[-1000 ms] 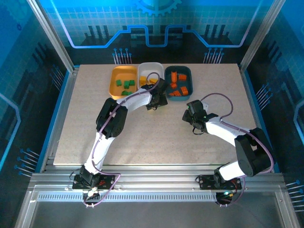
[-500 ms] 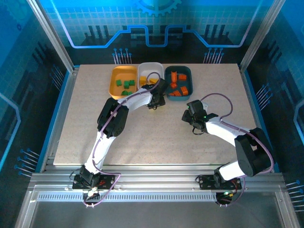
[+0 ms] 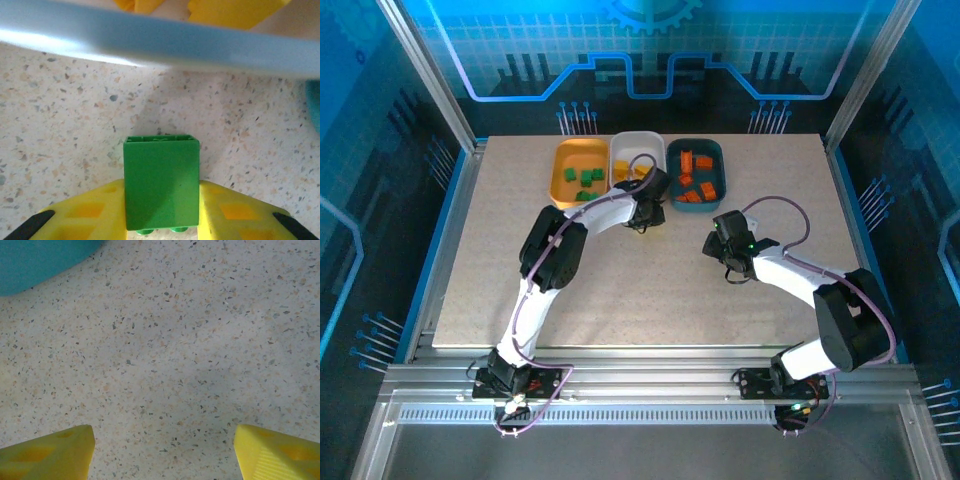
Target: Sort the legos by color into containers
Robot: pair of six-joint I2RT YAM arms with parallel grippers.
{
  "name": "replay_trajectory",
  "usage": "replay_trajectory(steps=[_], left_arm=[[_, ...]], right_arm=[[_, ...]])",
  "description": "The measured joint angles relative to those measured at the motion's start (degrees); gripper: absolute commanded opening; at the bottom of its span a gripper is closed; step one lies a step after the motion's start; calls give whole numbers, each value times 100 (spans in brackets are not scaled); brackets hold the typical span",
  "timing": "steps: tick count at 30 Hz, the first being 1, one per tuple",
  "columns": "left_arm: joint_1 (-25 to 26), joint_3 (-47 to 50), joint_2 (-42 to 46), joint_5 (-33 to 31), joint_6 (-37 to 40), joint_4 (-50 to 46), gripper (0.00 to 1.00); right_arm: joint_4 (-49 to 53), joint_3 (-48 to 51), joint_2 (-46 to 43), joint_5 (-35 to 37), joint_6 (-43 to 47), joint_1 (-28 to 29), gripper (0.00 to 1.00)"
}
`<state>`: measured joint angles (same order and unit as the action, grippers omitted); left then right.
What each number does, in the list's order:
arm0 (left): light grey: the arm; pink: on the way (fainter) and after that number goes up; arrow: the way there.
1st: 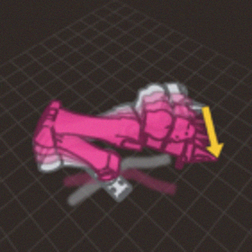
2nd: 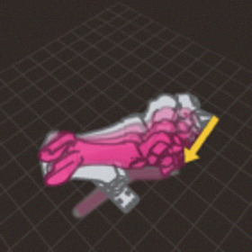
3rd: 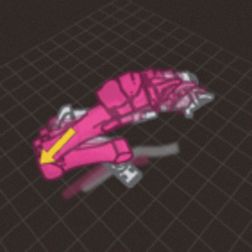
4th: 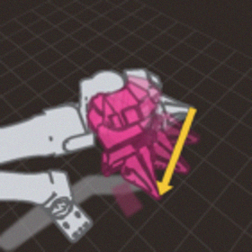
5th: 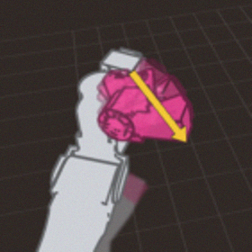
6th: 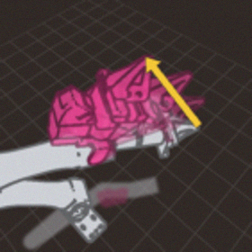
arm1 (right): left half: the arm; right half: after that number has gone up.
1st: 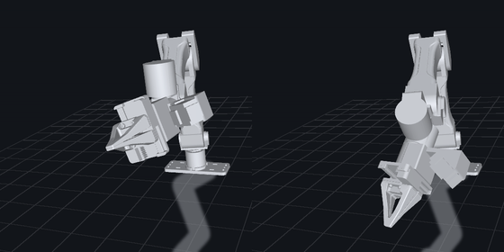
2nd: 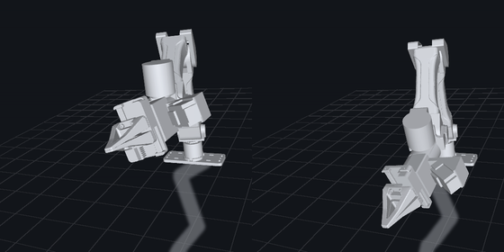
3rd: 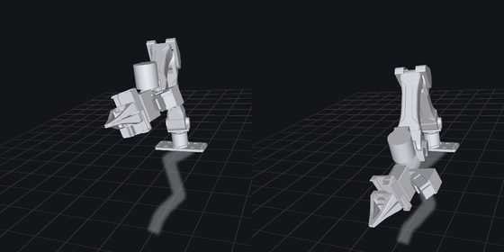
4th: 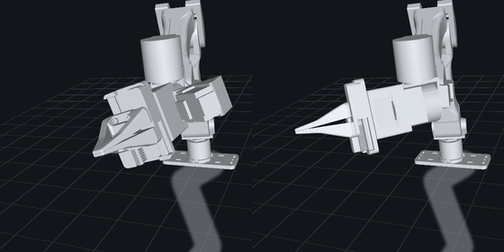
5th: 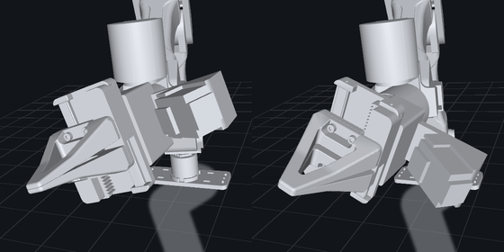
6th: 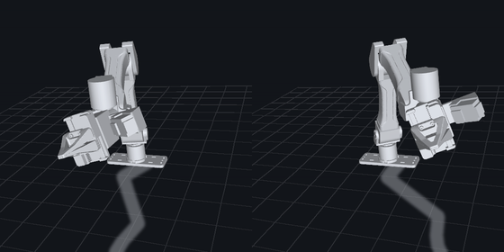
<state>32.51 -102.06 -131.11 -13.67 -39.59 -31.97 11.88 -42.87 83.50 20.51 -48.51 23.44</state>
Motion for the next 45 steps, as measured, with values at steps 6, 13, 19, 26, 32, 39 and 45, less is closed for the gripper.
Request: replay_trajectory(steps=[6, 13, 19, 26, 32, 39, 45], left_arm=[[2, 470, 323, 46, 229, 13, 36], [28, 949, 837, 48, 356, 31, 35], [28, 1217, 1248, 37, 380, 57, 35], [17, 1342, 1373, -7, 391, 63, 35], [-363, 1360, 1711, -22, 417, 9, 34], [-1711, 935, 1971, 120, 424, -184, 41], [-2411, -595, 887, 280, 577, -780, 75]], right_arm=[[0, 0, 17, -2, -2, 0, 75], [0, 0, 20, 0, -17, 0, 75], [0, 0, 20, 0, -20, 0, 75], [0, 0, 20, 0, -20, 0, 75], [0, 0, 20, -2, -17, 0, 75], [0, -2, 37, -26, -17, 0, 75], [0, -85, 74, -63, -13, 0, 76]])
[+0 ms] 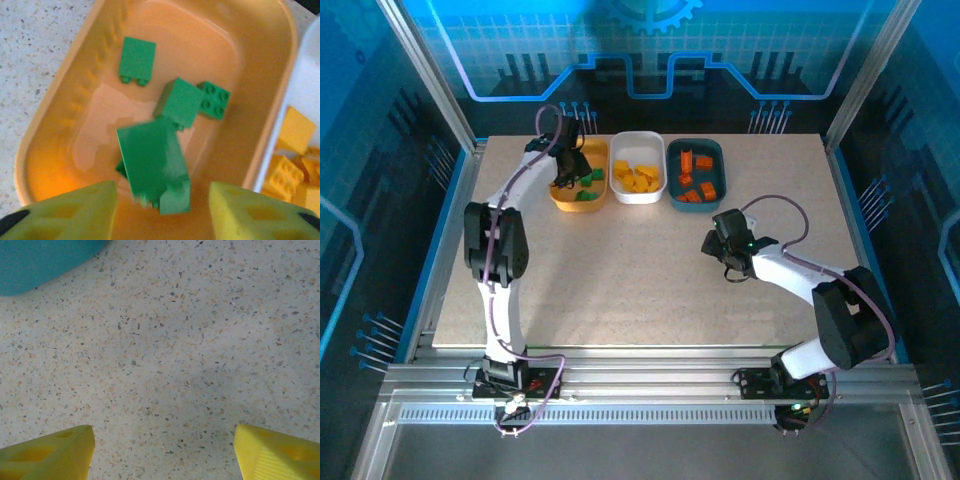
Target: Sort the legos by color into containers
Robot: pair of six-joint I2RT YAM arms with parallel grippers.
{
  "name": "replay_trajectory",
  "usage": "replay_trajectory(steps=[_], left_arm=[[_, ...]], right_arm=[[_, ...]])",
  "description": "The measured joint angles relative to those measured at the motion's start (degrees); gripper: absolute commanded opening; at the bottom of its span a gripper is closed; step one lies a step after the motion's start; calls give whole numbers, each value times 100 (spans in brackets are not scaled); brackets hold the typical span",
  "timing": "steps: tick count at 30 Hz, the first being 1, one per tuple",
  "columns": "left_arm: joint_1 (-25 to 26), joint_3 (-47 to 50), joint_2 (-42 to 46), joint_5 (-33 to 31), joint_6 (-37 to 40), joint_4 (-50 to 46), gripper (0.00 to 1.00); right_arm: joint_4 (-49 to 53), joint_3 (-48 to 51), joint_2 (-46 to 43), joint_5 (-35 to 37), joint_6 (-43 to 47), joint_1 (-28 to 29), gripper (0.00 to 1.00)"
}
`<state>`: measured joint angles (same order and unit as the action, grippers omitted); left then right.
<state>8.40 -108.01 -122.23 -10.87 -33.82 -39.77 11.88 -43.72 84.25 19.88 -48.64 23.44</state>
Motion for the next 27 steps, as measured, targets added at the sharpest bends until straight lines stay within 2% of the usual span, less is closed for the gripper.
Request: replay_trajectory(steps=[3, 6, 8, 10, 13, 15, 18, 19, 20, 22, 27], left_arm=[[-42, -236, -273, 31, 120, -216, 92], [-13, -240, -232, 46, 223, -382, 99], [2, -2, 13, 46, 236, -256, 99], [31, 632, 575, 48, 223, 15, 99], [122, 2061, 1987, 7, 131, 643, 99], [356, 2857, 2942, -219, 120, 1003, 99], [1029, 3786, 4015, -844, 138, 1685, 99], [1322, 4087, 4262, -1049, 179, 1950, 99], [1572, 4328, 4400, -1209, 245, 2146, 99], [1921, 4673, 4468, -1460, 323, 2371, 99], [2179, 5147, 4513, -1827, 601, 2509, 99]], right_arm=[[0, -7, 0, 7, 17, 0, 78], [0, -7, -9, 39, 24, 0, 78], [0, -7, -33, 52, 48, 0, 78], [-42, 0, -92, 57, 96, 0, 78], [-284, 76, -256, 42, 258, 15, 78], [-461, 166, -417, 76, 433, 87, 79], [-643, 258, -785, 223, 702, 341, 80], [-697, 260, -931, 221, 765, 413, 94], [-774, 260, -1082, 221, 802, 463, 100], [-992, 264, -1360, 247, 911, 564, 100], [-1318, 109, -1773, 579, 1469, 1128, 100]])
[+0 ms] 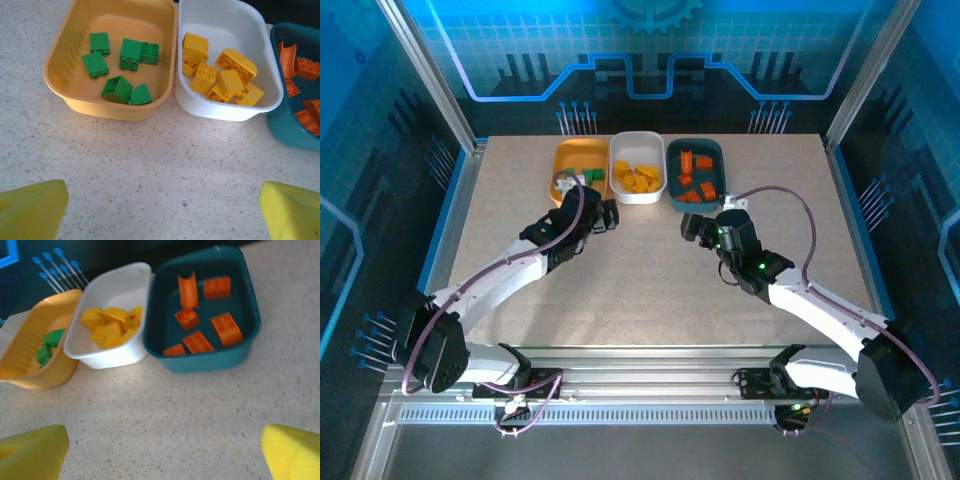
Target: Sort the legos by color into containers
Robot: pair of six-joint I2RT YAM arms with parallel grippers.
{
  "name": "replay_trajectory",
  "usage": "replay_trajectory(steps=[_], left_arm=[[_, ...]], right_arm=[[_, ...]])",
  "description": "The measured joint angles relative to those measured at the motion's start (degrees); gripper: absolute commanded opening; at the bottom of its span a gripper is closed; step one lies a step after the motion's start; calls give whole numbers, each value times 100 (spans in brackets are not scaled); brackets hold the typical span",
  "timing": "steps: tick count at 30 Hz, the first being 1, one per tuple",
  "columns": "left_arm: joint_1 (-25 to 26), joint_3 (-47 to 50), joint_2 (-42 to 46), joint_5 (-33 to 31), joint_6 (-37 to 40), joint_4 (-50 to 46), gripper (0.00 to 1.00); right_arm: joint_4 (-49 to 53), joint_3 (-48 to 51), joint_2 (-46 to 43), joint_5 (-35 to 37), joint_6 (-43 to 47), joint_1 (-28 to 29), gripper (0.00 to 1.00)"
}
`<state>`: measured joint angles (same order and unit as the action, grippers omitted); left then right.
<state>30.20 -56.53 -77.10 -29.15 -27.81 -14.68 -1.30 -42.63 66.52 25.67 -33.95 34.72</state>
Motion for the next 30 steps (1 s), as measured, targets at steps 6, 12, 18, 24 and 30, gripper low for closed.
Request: replay_trajectory(steps=[6, 12, 18, 24, 30], left_arm=[[24, 151, 627, -105, 562, 363, 99], [-590, 1346, 1368, 302, 1158, 1663, 99], [-1436, 3453, 1235, 977, 1923, 3866, 99], [-1609, 3388, 931, 1172, 2446, 4157, 99], [-1930, 3497, 295, 1279, 2874, 5222, 99]], right_arm=[[382, -1259, 407, 243, 789, 120, 100], [-166, -697, -70, 516, 2096, -105, 100], [-1113, 614, -223, 197, 3112, -1644, 100], [-1932, 1137, 844, -4, 3880, -1770, 100], [-3338, 1912, 1488, -238, 3897, -2122, 100]])
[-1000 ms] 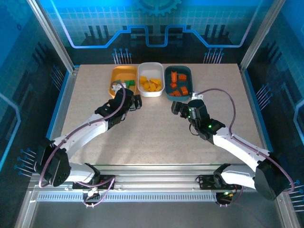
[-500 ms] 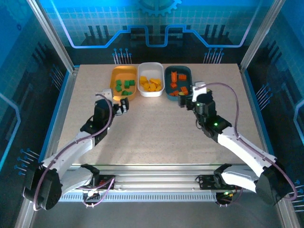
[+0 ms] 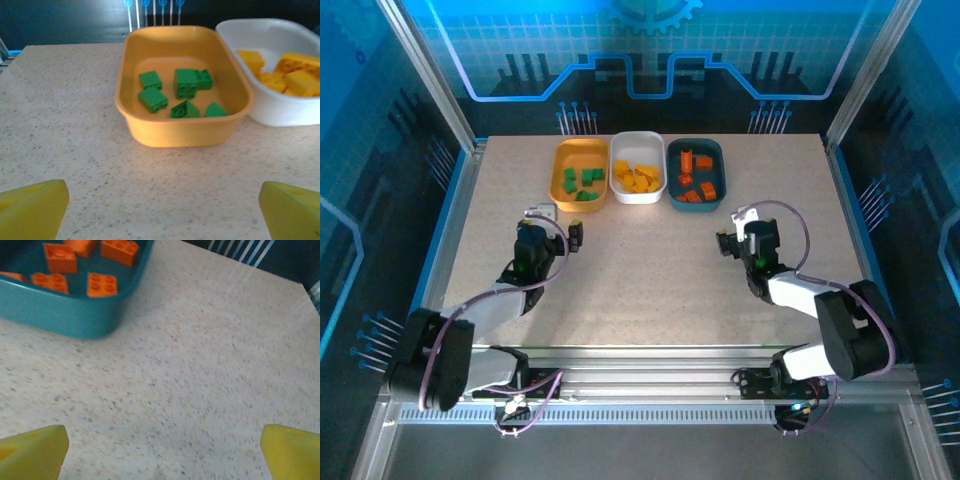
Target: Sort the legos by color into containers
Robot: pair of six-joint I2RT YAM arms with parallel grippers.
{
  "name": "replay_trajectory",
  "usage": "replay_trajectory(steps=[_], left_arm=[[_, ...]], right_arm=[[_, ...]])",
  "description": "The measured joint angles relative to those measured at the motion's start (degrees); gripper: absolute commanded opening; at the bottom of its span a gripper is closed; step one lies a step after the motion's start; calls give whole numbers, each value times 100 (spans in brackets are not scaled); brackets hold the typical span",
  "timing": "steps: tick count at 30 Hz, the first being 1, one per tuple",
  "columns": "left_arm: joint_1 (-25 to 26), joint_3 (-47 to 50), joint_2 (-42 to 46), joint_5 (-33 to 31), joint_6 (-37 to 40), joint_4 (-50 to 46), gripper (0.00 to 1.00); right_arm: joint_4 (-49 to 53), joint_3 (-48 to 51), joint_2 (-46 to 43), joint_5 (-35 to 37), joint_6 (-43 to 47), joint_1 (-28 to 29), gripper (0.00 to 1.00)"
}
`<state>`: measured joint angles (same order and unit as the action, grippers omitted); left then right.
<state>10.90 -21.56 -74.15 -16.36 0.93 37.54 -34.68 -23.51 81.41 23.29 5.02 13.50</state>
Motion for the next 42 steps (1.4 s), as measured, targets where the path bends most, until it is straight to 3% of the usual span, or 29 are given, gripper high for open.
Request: replay_trajectory(steps=[8, 13, 18, 36, 42], left_arm=[[-455, 704, -1707, -87, 197, 2223, 99], [-831, 267, -1617, 83, -61, 1864, 99], [-1032, 136, -1504, 181, -227, 1818, 99], [-1027, 136, -1504, 295, -247, 1788, 99], [-992, 63, -1504, 595, -212, 1539, 99]], right_arm=[[-793, 166, 393, -627, -509, -868, 100], [-785, 9, 428, -1392, -501, -907, 100], [-785, -35, 433, -1716, -501, -922, 100], [-782, -35, 435, -1799, -498, -922, 100], [-782, -35, 435, -1801, -501, -922, 100]])
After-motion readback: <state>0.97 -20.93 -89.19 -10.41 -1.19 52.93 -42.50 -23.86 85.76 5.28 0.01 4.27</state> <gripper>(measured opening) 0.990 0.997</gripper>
